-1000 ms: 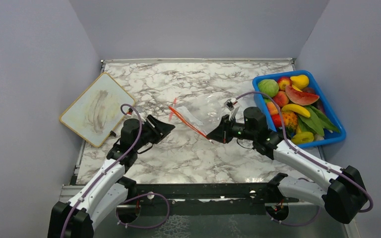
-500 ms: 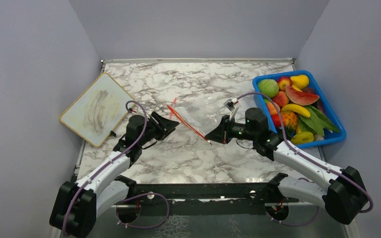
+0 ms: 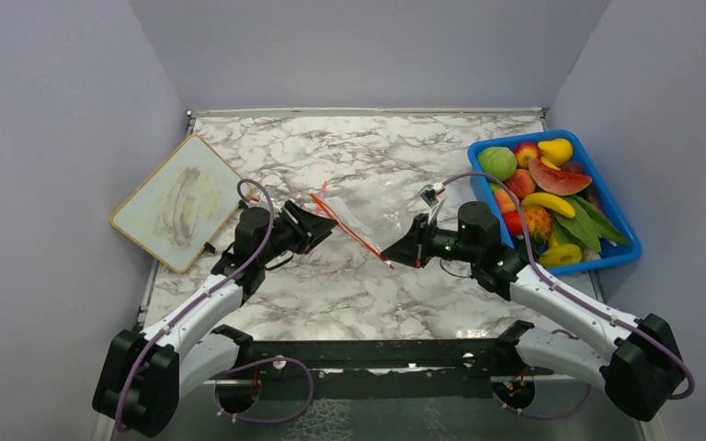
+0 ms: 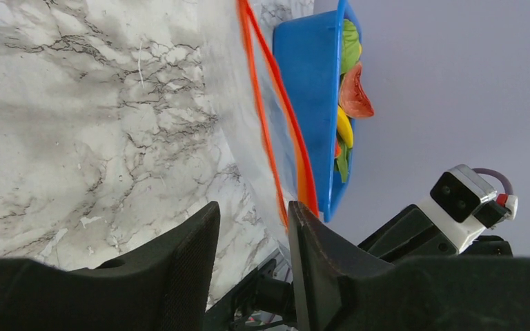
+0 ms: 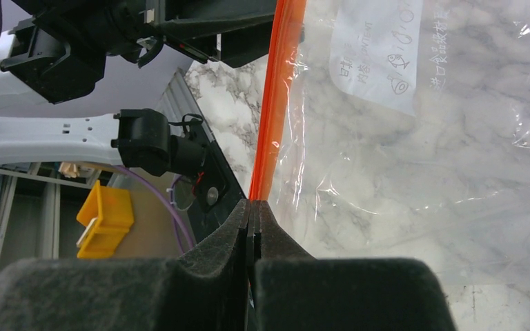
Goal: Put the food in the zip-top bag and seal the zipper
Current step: Open the zipper of the food storage bag.
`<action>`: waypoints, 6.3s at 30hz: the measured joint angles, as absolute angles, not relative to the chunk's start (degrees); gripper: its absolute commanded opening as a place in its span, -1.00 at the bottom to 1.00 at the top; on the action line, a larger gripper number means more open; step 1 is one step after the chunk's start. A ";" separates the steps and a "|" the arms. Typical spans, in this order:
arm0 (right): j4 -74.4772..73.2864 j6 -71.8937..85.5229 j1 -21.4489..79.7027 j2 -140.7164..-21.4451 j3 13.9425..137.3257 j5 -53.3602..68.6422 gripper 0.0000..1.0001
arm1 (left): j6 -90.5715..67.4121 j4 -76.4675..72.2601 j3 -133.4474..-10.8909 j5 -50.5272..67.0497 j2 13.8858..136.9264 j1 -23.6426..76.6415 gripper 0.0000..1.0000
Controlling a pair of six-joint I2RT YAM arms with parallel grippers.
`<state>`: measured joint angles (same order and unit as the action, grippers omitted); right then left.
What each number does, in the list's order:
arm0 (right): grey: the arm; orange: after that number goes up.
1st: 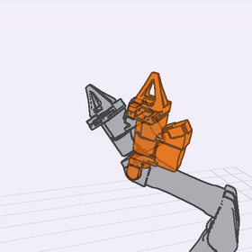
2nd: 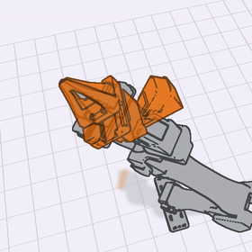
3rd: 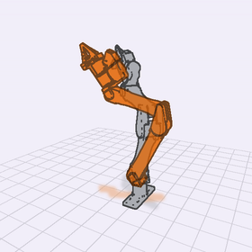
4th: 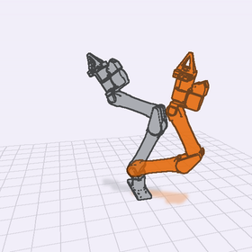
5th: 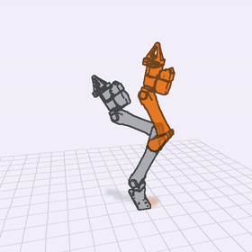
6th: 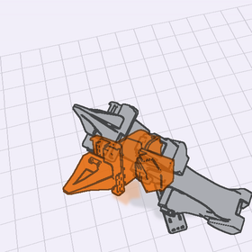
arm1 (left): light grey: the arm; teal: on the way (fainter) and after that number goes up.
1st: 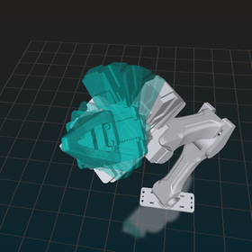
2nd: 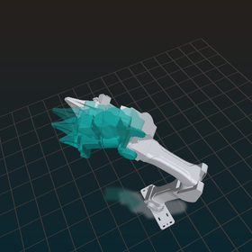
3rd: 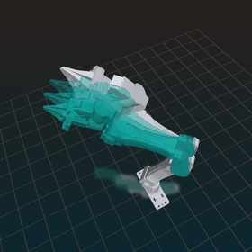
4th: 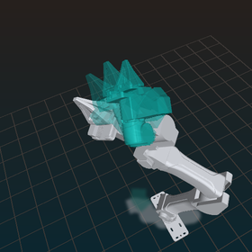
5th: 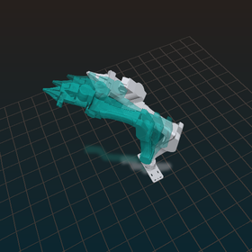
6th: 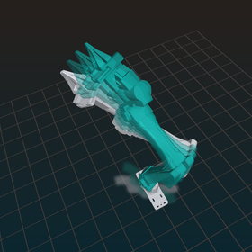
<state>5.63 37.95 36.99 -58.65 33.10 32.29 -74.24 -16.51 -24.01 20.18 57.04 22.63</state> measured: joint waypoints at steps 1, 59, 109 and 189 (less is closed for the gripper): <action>5.63 38.02 36.99 -58.37 33.10 32.29 -0.99 | -74.28 -16.51 -24.01 20.18 57.14 22.63 -0.17; -13.52 28.36 51.55 -74.83 56.07 13.28 0.01 | -70.30 -11.57 -28.18 21.58 56.64 23.49 -1.00; -16.21 28.32 56.62 -74.35 59.94 -12.86 -0.99 | -57.47 5.39 -33.76 21.45 53.63 24.03 -0.01; 6.81 41.17 56.90 -76.38 42.59 6.79 -0.88 | -21.50 47.48 -58.19 12.34 49.06 25.02 -1.00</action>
